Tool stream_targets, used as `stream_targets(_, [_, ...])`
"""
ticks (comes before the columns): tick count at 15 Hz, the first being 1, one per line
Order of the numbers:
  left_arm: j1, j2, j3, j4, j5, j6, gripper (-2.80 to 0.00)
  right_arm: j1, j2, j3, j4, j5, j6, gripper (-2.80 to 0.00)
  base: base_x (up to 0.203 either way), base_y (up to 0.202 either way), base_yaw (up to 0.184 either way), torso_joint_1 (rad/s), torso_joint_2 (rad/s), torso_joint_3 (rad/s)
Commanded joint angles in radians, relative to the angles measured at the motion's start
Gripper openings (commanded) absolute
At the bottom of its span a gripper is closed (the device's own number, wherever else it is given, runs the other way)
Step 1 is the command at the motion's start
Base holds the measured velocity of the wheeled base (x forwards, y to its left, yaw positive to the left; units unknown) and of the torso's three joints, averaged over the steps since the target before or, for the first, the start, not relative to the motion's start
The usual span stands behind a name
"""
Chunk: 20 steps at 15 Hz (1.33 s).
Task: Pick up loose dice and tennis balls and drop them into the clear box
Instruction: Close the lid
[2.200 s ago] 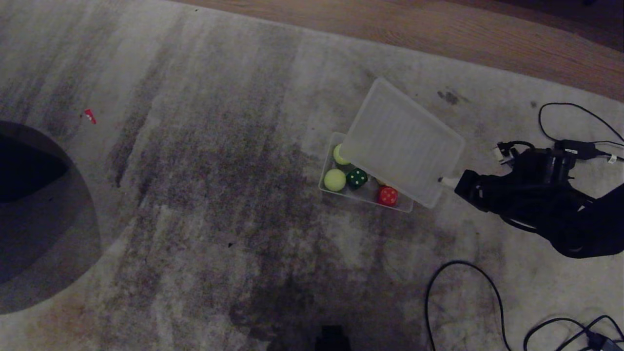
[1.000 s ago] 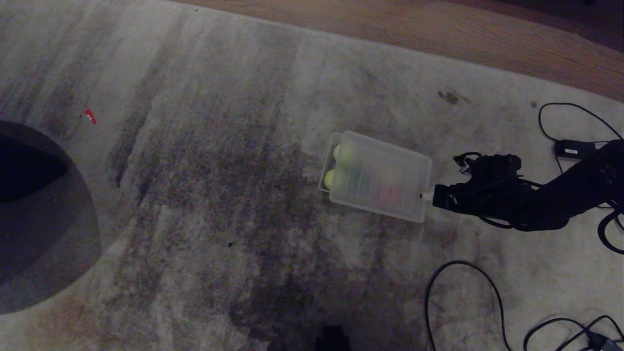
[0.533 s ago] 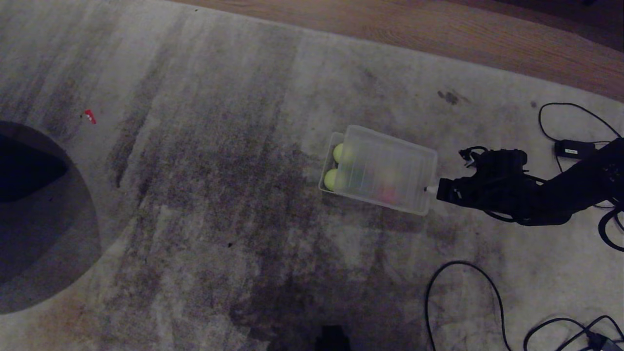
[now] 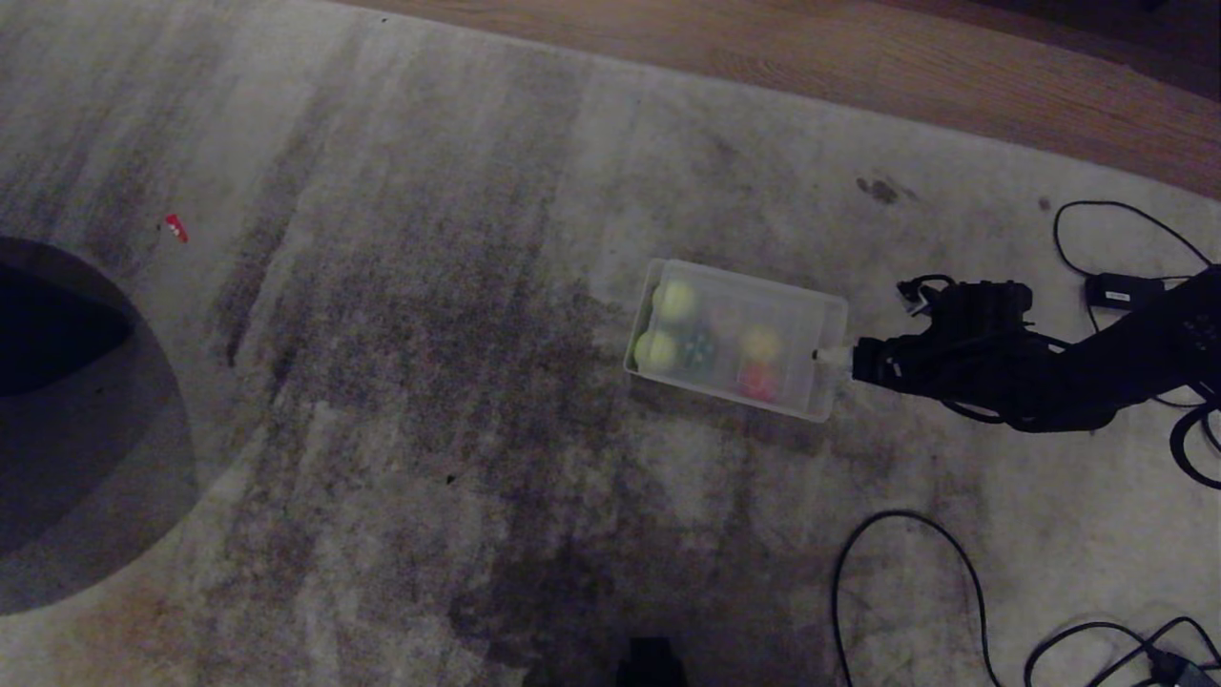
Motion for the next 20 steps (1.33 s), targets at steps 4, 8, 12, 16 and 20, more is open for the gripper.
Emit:
stream_targets(4, [0.000, 0.001, 0.002, -0.001, 0.000, -0.001, -2.80, 0.036, -0.002, -0.028, -0.002, 0.018, 0.005, 0.00, 0.000, 0.000, 0.000, 0.000, 0.00, 0.000])
stream_targets(8, [0.000, 0.001, 0.002, -0.001, 0.000, -0.001, -2.80, 0.076, 0.022, -0.068, -0.002, 0.025, 0.092, 0.00, 0.000, 0.000, 0.000, 0.000, 0.00, 0.000])
stream_targets(12, [0.000, 0.001, 0.002, -0.001, 0.000, -0.001, -2.80, 0.095, 0.042, -0.081, -0.002, 0.024, 0.100, 0.00, 0.000, 0.000, 0.000, 0.000, 0.00, 0.000])
stream_targets(16, [0.000, 0.001, 0.002, -0.001, 0.000, -0.001, -2.80, 0.086, 0.010, -0.021, 0.002, 0.024, 0.096, 0.00, 0.000, 0.000, 0.000, 0.000, 0.00, 0.000])
stream_targets(20, [0.000, 0.001, 0.002, -0.001, 0.000, -0.001, -2.80, 0.077, -0.059, 0.066, 0.008, 0.021, 0.080, 0.00, 0.000, 0.000, 0.000, 0.000, 0.00, 0.000])
